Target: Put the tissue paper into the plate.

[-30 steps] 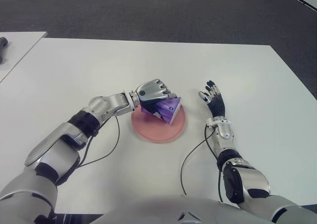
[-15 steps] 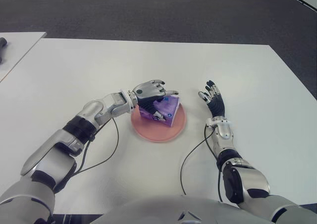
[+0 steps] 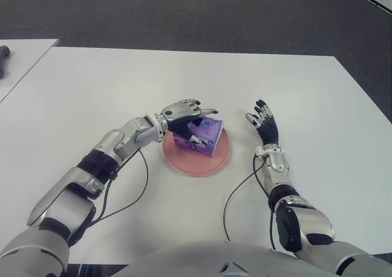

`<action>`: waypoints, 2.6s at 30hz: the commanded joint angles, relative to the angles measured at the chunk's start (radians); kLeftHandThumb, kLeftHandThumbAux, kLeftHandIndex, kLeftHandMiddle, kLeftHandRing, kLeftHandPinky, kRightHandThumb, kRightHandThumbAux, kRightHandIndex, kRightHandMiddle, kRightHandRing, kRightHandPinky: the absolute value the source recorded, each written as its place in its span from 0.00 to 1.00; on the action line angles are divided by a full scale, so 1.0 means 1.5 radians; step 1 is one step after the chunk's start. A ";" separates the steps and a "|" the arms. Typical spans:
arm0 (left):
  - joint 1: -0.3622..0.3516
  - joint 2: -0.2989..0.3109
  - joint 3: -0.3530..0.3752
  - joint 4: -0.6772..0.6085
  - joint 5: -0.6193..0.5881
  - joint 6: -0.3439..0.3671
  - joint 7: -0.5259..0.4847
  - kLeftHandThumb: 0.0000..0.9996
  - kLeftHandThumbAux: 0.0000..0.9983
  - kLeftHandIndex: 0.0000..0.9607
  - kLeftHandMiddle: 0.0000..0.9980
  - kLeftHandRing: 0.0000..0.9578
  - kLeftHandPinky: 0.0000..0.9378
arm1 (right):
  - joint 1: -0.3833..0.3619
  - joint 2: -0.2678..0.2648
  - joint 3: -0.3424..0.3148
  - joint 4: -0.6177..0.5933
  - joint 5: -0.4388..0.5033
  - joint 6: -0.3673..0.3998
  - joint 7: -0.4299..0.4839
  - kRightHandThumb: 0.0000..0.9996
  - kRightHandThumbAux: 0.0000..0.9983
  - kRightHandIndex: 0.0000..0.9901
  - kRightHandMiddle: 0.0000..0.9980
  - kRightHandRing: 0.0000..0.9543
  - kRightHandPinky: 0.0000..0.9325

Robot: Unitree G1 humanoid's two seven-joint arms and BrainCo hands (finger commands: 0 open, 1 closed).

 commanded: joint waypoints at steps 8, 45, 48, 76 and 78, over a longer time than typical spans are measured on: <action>0.030 -0.017 0.033 0.004 -0.065 0.006 -0.044 0.00 0.35 0.00 0.00 0.00 0.00 | 0.038 0.019 0.006 0.030 -0.002 0.026 -0.007 0.05 0.59 0.00 0.00 0.00 0.00; -0.029 -0.151 0.438 0.120 -0.459 0.103 0.109 0.00 0.36 0.00 0.00 0.00 0.00 | 0.034 0.024 0.015 0.035 -0.004 0.026 -0.019 0.05 0.59 0.00 0.00 0.00 0.00; -0.030 -0.156 0.454 0.136 -0.470 0.086 0.111 0.00 0.36 0.00 0.00 0.00 0.00 | 0.034 0.024 0.015 0.034 -0.004 0.026 -0.019 0.05 0.59 0.00 0.00 0.00 0.00; 0.120 -0.261 0.418 0.189 -0.373 -0.007 0.244 0.00 0.38 0.00 0.00 0.00 0.00 | 0.040 0.024 0.016 0.030 -0.003 0.022 -0.017 0.05 0.59 0.00 0.00 0.00 0.00; 0.134 -0.269 0.411 0.176 -0.365 -0.002 0.246 0.00 0.39 0.00 0.00 0.00 0.00 | 0.040 0.024 0.016 0.030 -0.003 0.022 -0.017 0.05 0.59 0.00 0.00 0.00 0.00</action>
